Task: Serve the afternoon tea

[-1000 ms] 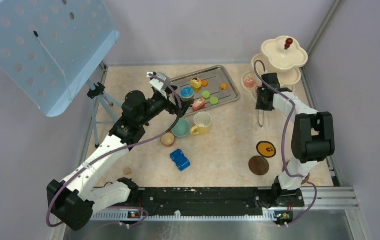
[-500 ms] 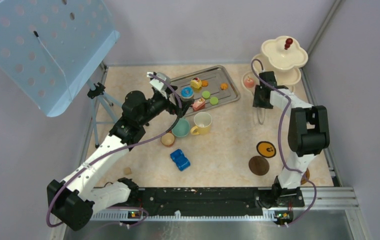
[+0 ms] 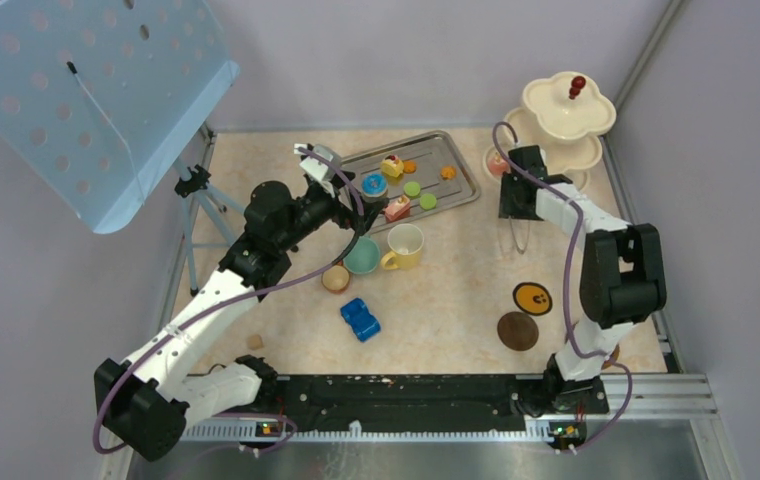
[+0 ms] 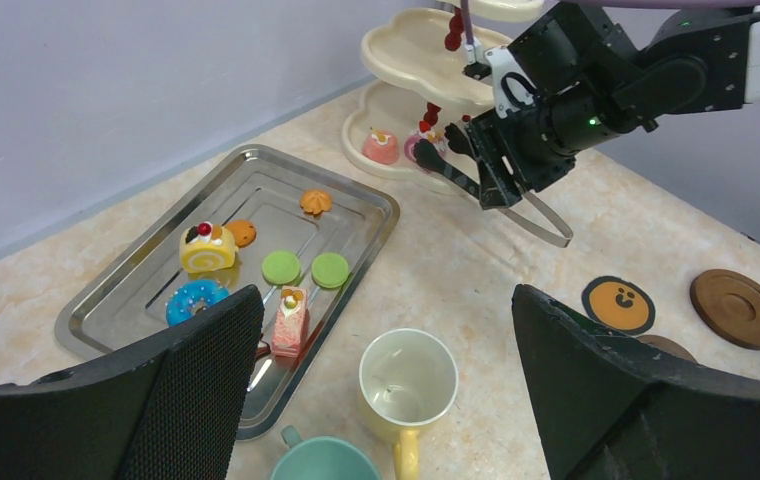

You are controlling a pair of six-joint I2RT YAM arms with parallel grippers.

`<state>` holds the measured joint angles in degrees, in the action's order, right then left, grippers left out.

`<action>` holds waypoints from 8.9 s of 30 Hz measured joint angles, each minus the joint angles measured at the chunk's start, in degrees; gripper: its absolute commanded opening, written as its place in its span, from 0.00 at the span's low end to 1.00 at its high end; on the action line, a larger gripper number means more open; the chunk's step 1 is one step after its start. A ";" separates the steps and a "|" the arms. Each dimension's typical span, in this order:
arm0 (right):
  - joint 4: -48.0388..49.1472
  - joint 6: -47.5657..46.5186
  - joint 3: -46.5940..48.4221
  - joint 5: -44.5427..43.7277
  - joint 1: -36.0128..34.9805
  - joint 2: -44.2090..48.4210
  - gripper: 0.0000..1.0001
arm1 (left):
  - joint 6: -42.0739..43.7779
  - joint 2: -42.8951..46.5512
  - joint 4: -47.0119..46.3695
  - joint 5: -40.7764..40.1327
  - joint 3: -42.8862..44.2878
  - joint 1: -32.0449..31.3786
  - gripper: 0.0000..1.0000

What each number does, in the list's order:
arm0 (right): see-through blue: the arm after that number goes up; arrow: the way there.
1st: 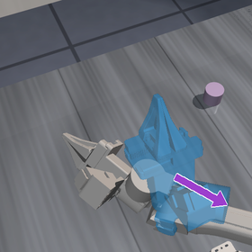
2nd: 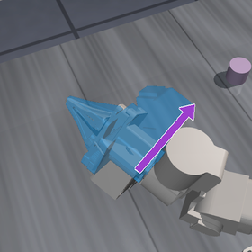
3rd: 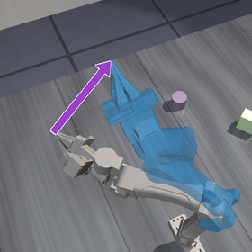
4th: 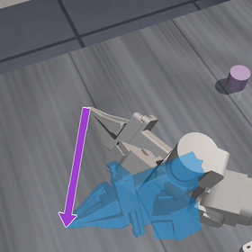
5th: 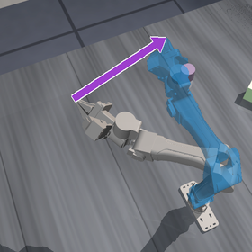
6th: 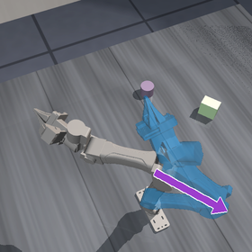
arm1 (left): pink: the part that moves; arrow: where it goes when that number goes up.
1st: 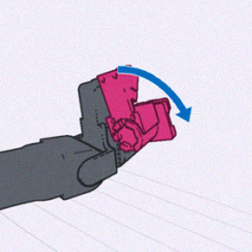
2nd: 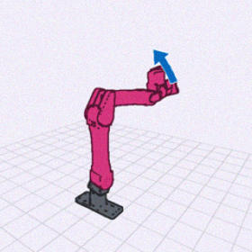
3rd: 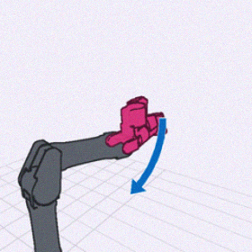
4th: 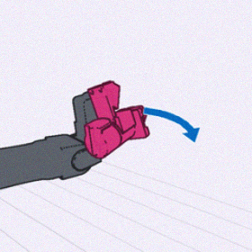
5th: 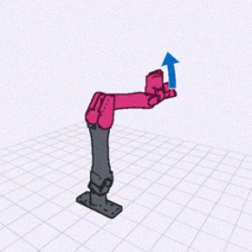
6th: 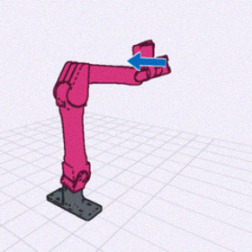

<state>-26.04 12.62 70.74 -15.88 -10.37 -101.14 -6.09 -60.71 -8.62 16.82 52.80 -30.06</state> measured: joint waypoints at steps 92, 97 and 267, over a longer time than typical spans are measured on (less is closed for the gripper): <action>-13.07 -12.04 20.96 8.85 -16.63 -2.21 0.09 | 1.51 1.55 1.79 -2.05 0.02 0.28 0.99; -11.43 -7.98 6.47 5.68 -13.92 10.78 0.09 | 1.42 1.60 1.62 -1.66 0.02 0.28 0.99; -22.21 -36.68 29.22 23.71 -20.02 -19.67 0.62 | 4.79 5.57 1.70 -13.42 -0.85 -5.22 0.99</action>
<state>-48.25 -24.05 99.96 7.84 -30.39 -120.81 -1.30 -55.13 -6.92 3.40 51.94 -35.29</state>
